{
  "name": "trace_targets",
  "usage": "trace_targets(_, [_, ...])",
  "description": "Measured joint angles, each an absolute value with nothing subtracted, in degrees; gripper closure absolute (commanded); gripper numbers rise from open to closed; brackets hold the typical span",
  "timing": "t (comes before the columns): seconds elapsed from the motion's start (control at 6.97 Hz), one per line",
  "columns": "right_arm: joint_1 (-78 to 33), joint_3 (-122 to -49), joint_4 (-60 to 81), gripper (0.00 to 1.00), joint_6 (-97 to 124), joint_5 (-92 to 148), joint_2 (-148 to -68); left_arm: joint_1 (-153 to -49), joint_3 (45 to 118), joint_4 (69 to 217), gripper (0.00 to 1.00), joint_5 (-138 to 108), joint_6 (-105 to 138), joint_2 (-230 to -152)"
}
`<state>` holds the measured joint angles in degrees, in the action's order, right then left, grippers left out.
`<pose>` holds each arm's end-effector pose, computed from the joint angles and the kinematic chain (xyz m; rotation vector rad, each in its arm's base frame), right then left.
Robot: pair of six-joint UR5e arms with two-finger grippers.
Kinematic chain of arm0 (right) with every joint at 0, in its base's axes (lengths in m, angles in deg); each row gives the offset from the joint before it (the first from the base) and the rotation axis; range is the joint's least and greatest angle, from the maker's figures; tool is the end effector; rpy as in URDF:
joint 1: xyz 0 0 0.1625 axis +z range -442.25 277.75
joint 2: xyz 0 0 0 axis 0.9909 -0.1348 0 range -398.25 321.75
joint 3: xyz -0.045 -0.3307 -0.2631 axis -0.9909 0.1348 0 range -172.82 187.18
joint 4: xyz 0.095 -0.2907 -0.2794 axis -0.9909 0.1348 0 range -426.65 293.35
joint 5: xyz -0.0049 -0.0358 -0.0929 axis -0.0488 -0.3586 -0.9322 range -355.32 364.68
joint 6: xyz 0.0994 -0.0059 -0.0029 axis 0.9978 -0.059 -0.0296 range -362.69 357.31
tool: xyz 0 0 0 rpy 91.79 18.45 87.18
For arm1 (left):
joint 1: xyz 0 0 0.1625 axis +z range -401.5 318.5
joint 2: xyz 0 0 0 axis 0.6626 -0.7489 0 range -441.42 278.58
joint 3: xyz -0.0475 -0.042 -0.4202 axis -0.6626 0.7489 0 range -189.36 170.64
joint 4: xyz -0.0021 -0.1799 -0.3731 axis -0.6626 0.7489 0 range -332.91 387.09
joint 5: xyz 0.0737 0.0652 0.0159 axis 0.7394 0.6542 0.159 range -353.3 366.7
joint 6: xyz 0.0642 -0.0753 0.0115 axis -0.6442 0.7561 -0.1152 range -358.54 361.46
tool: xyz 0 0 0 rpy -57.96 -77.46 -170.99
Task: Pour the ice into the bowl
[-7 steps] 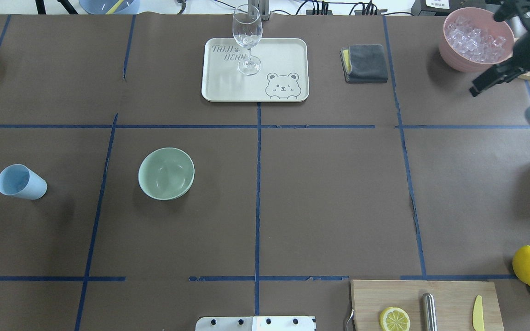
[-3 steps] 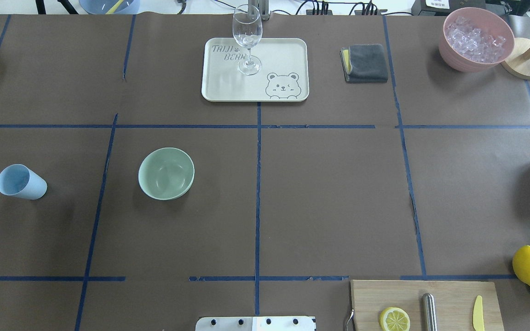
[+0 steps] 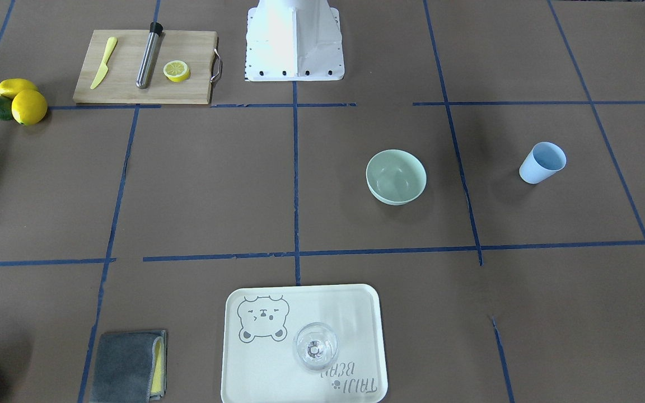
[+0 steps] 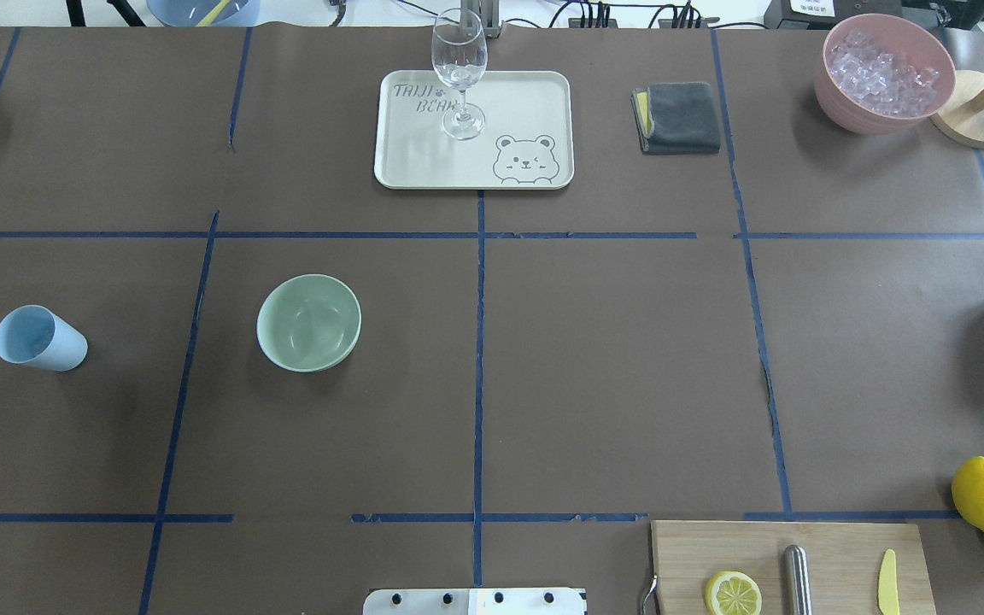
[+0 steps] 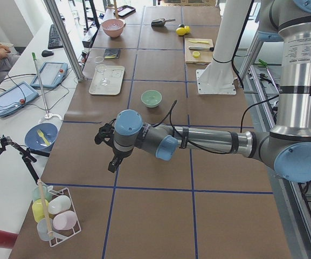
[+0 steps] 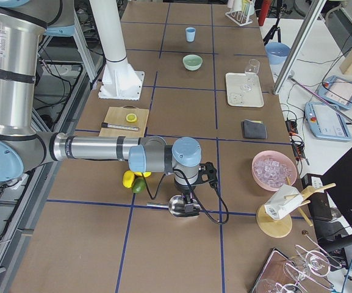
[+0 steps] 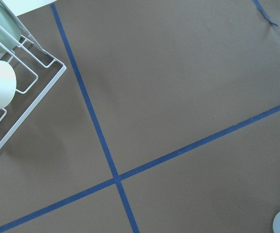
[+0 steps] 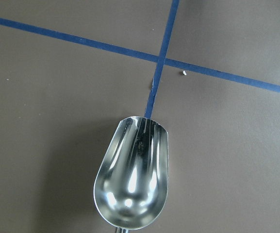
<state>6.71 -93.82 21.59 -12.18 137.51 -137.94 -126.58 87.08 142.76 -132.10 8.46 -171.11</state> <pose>0.0578 -0.4251 0.6401 0.1063 -0.7428 -0.1950 -0.0147 -0.5101 0.5488 0.4316 0.8782 0.2030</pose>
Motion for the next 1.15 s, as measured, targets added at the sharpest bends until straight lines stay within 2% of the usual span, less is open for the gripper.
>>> trace_targets(0.43, [6.8,-93.9,21.6,0.0,-11.8,137.7,-138.0,-109.9,89.8,161.6,0.0,-119.0,34.1,-168.9])
trace_targets(0.57, [6.8,-93.9,21.6,0.0,-11.8,137.7,-138.0,-103.5,92.8,165.6,0.0,-111.9,41.6,-166.2])
trace_targets(0.86, [6.7,-93.9,21.6,0.0,-11.8,137.7,-138.0,-95.2,101.8,173.4,0.0,-101.5,49.8,-156.0])
trace_targets(1.15, [6.7,-94.0,21.6,0.0,-11.7,137.8,-138.0,-90.9,105.1,184.4,0.0,-92.5,53.4,-147.2])
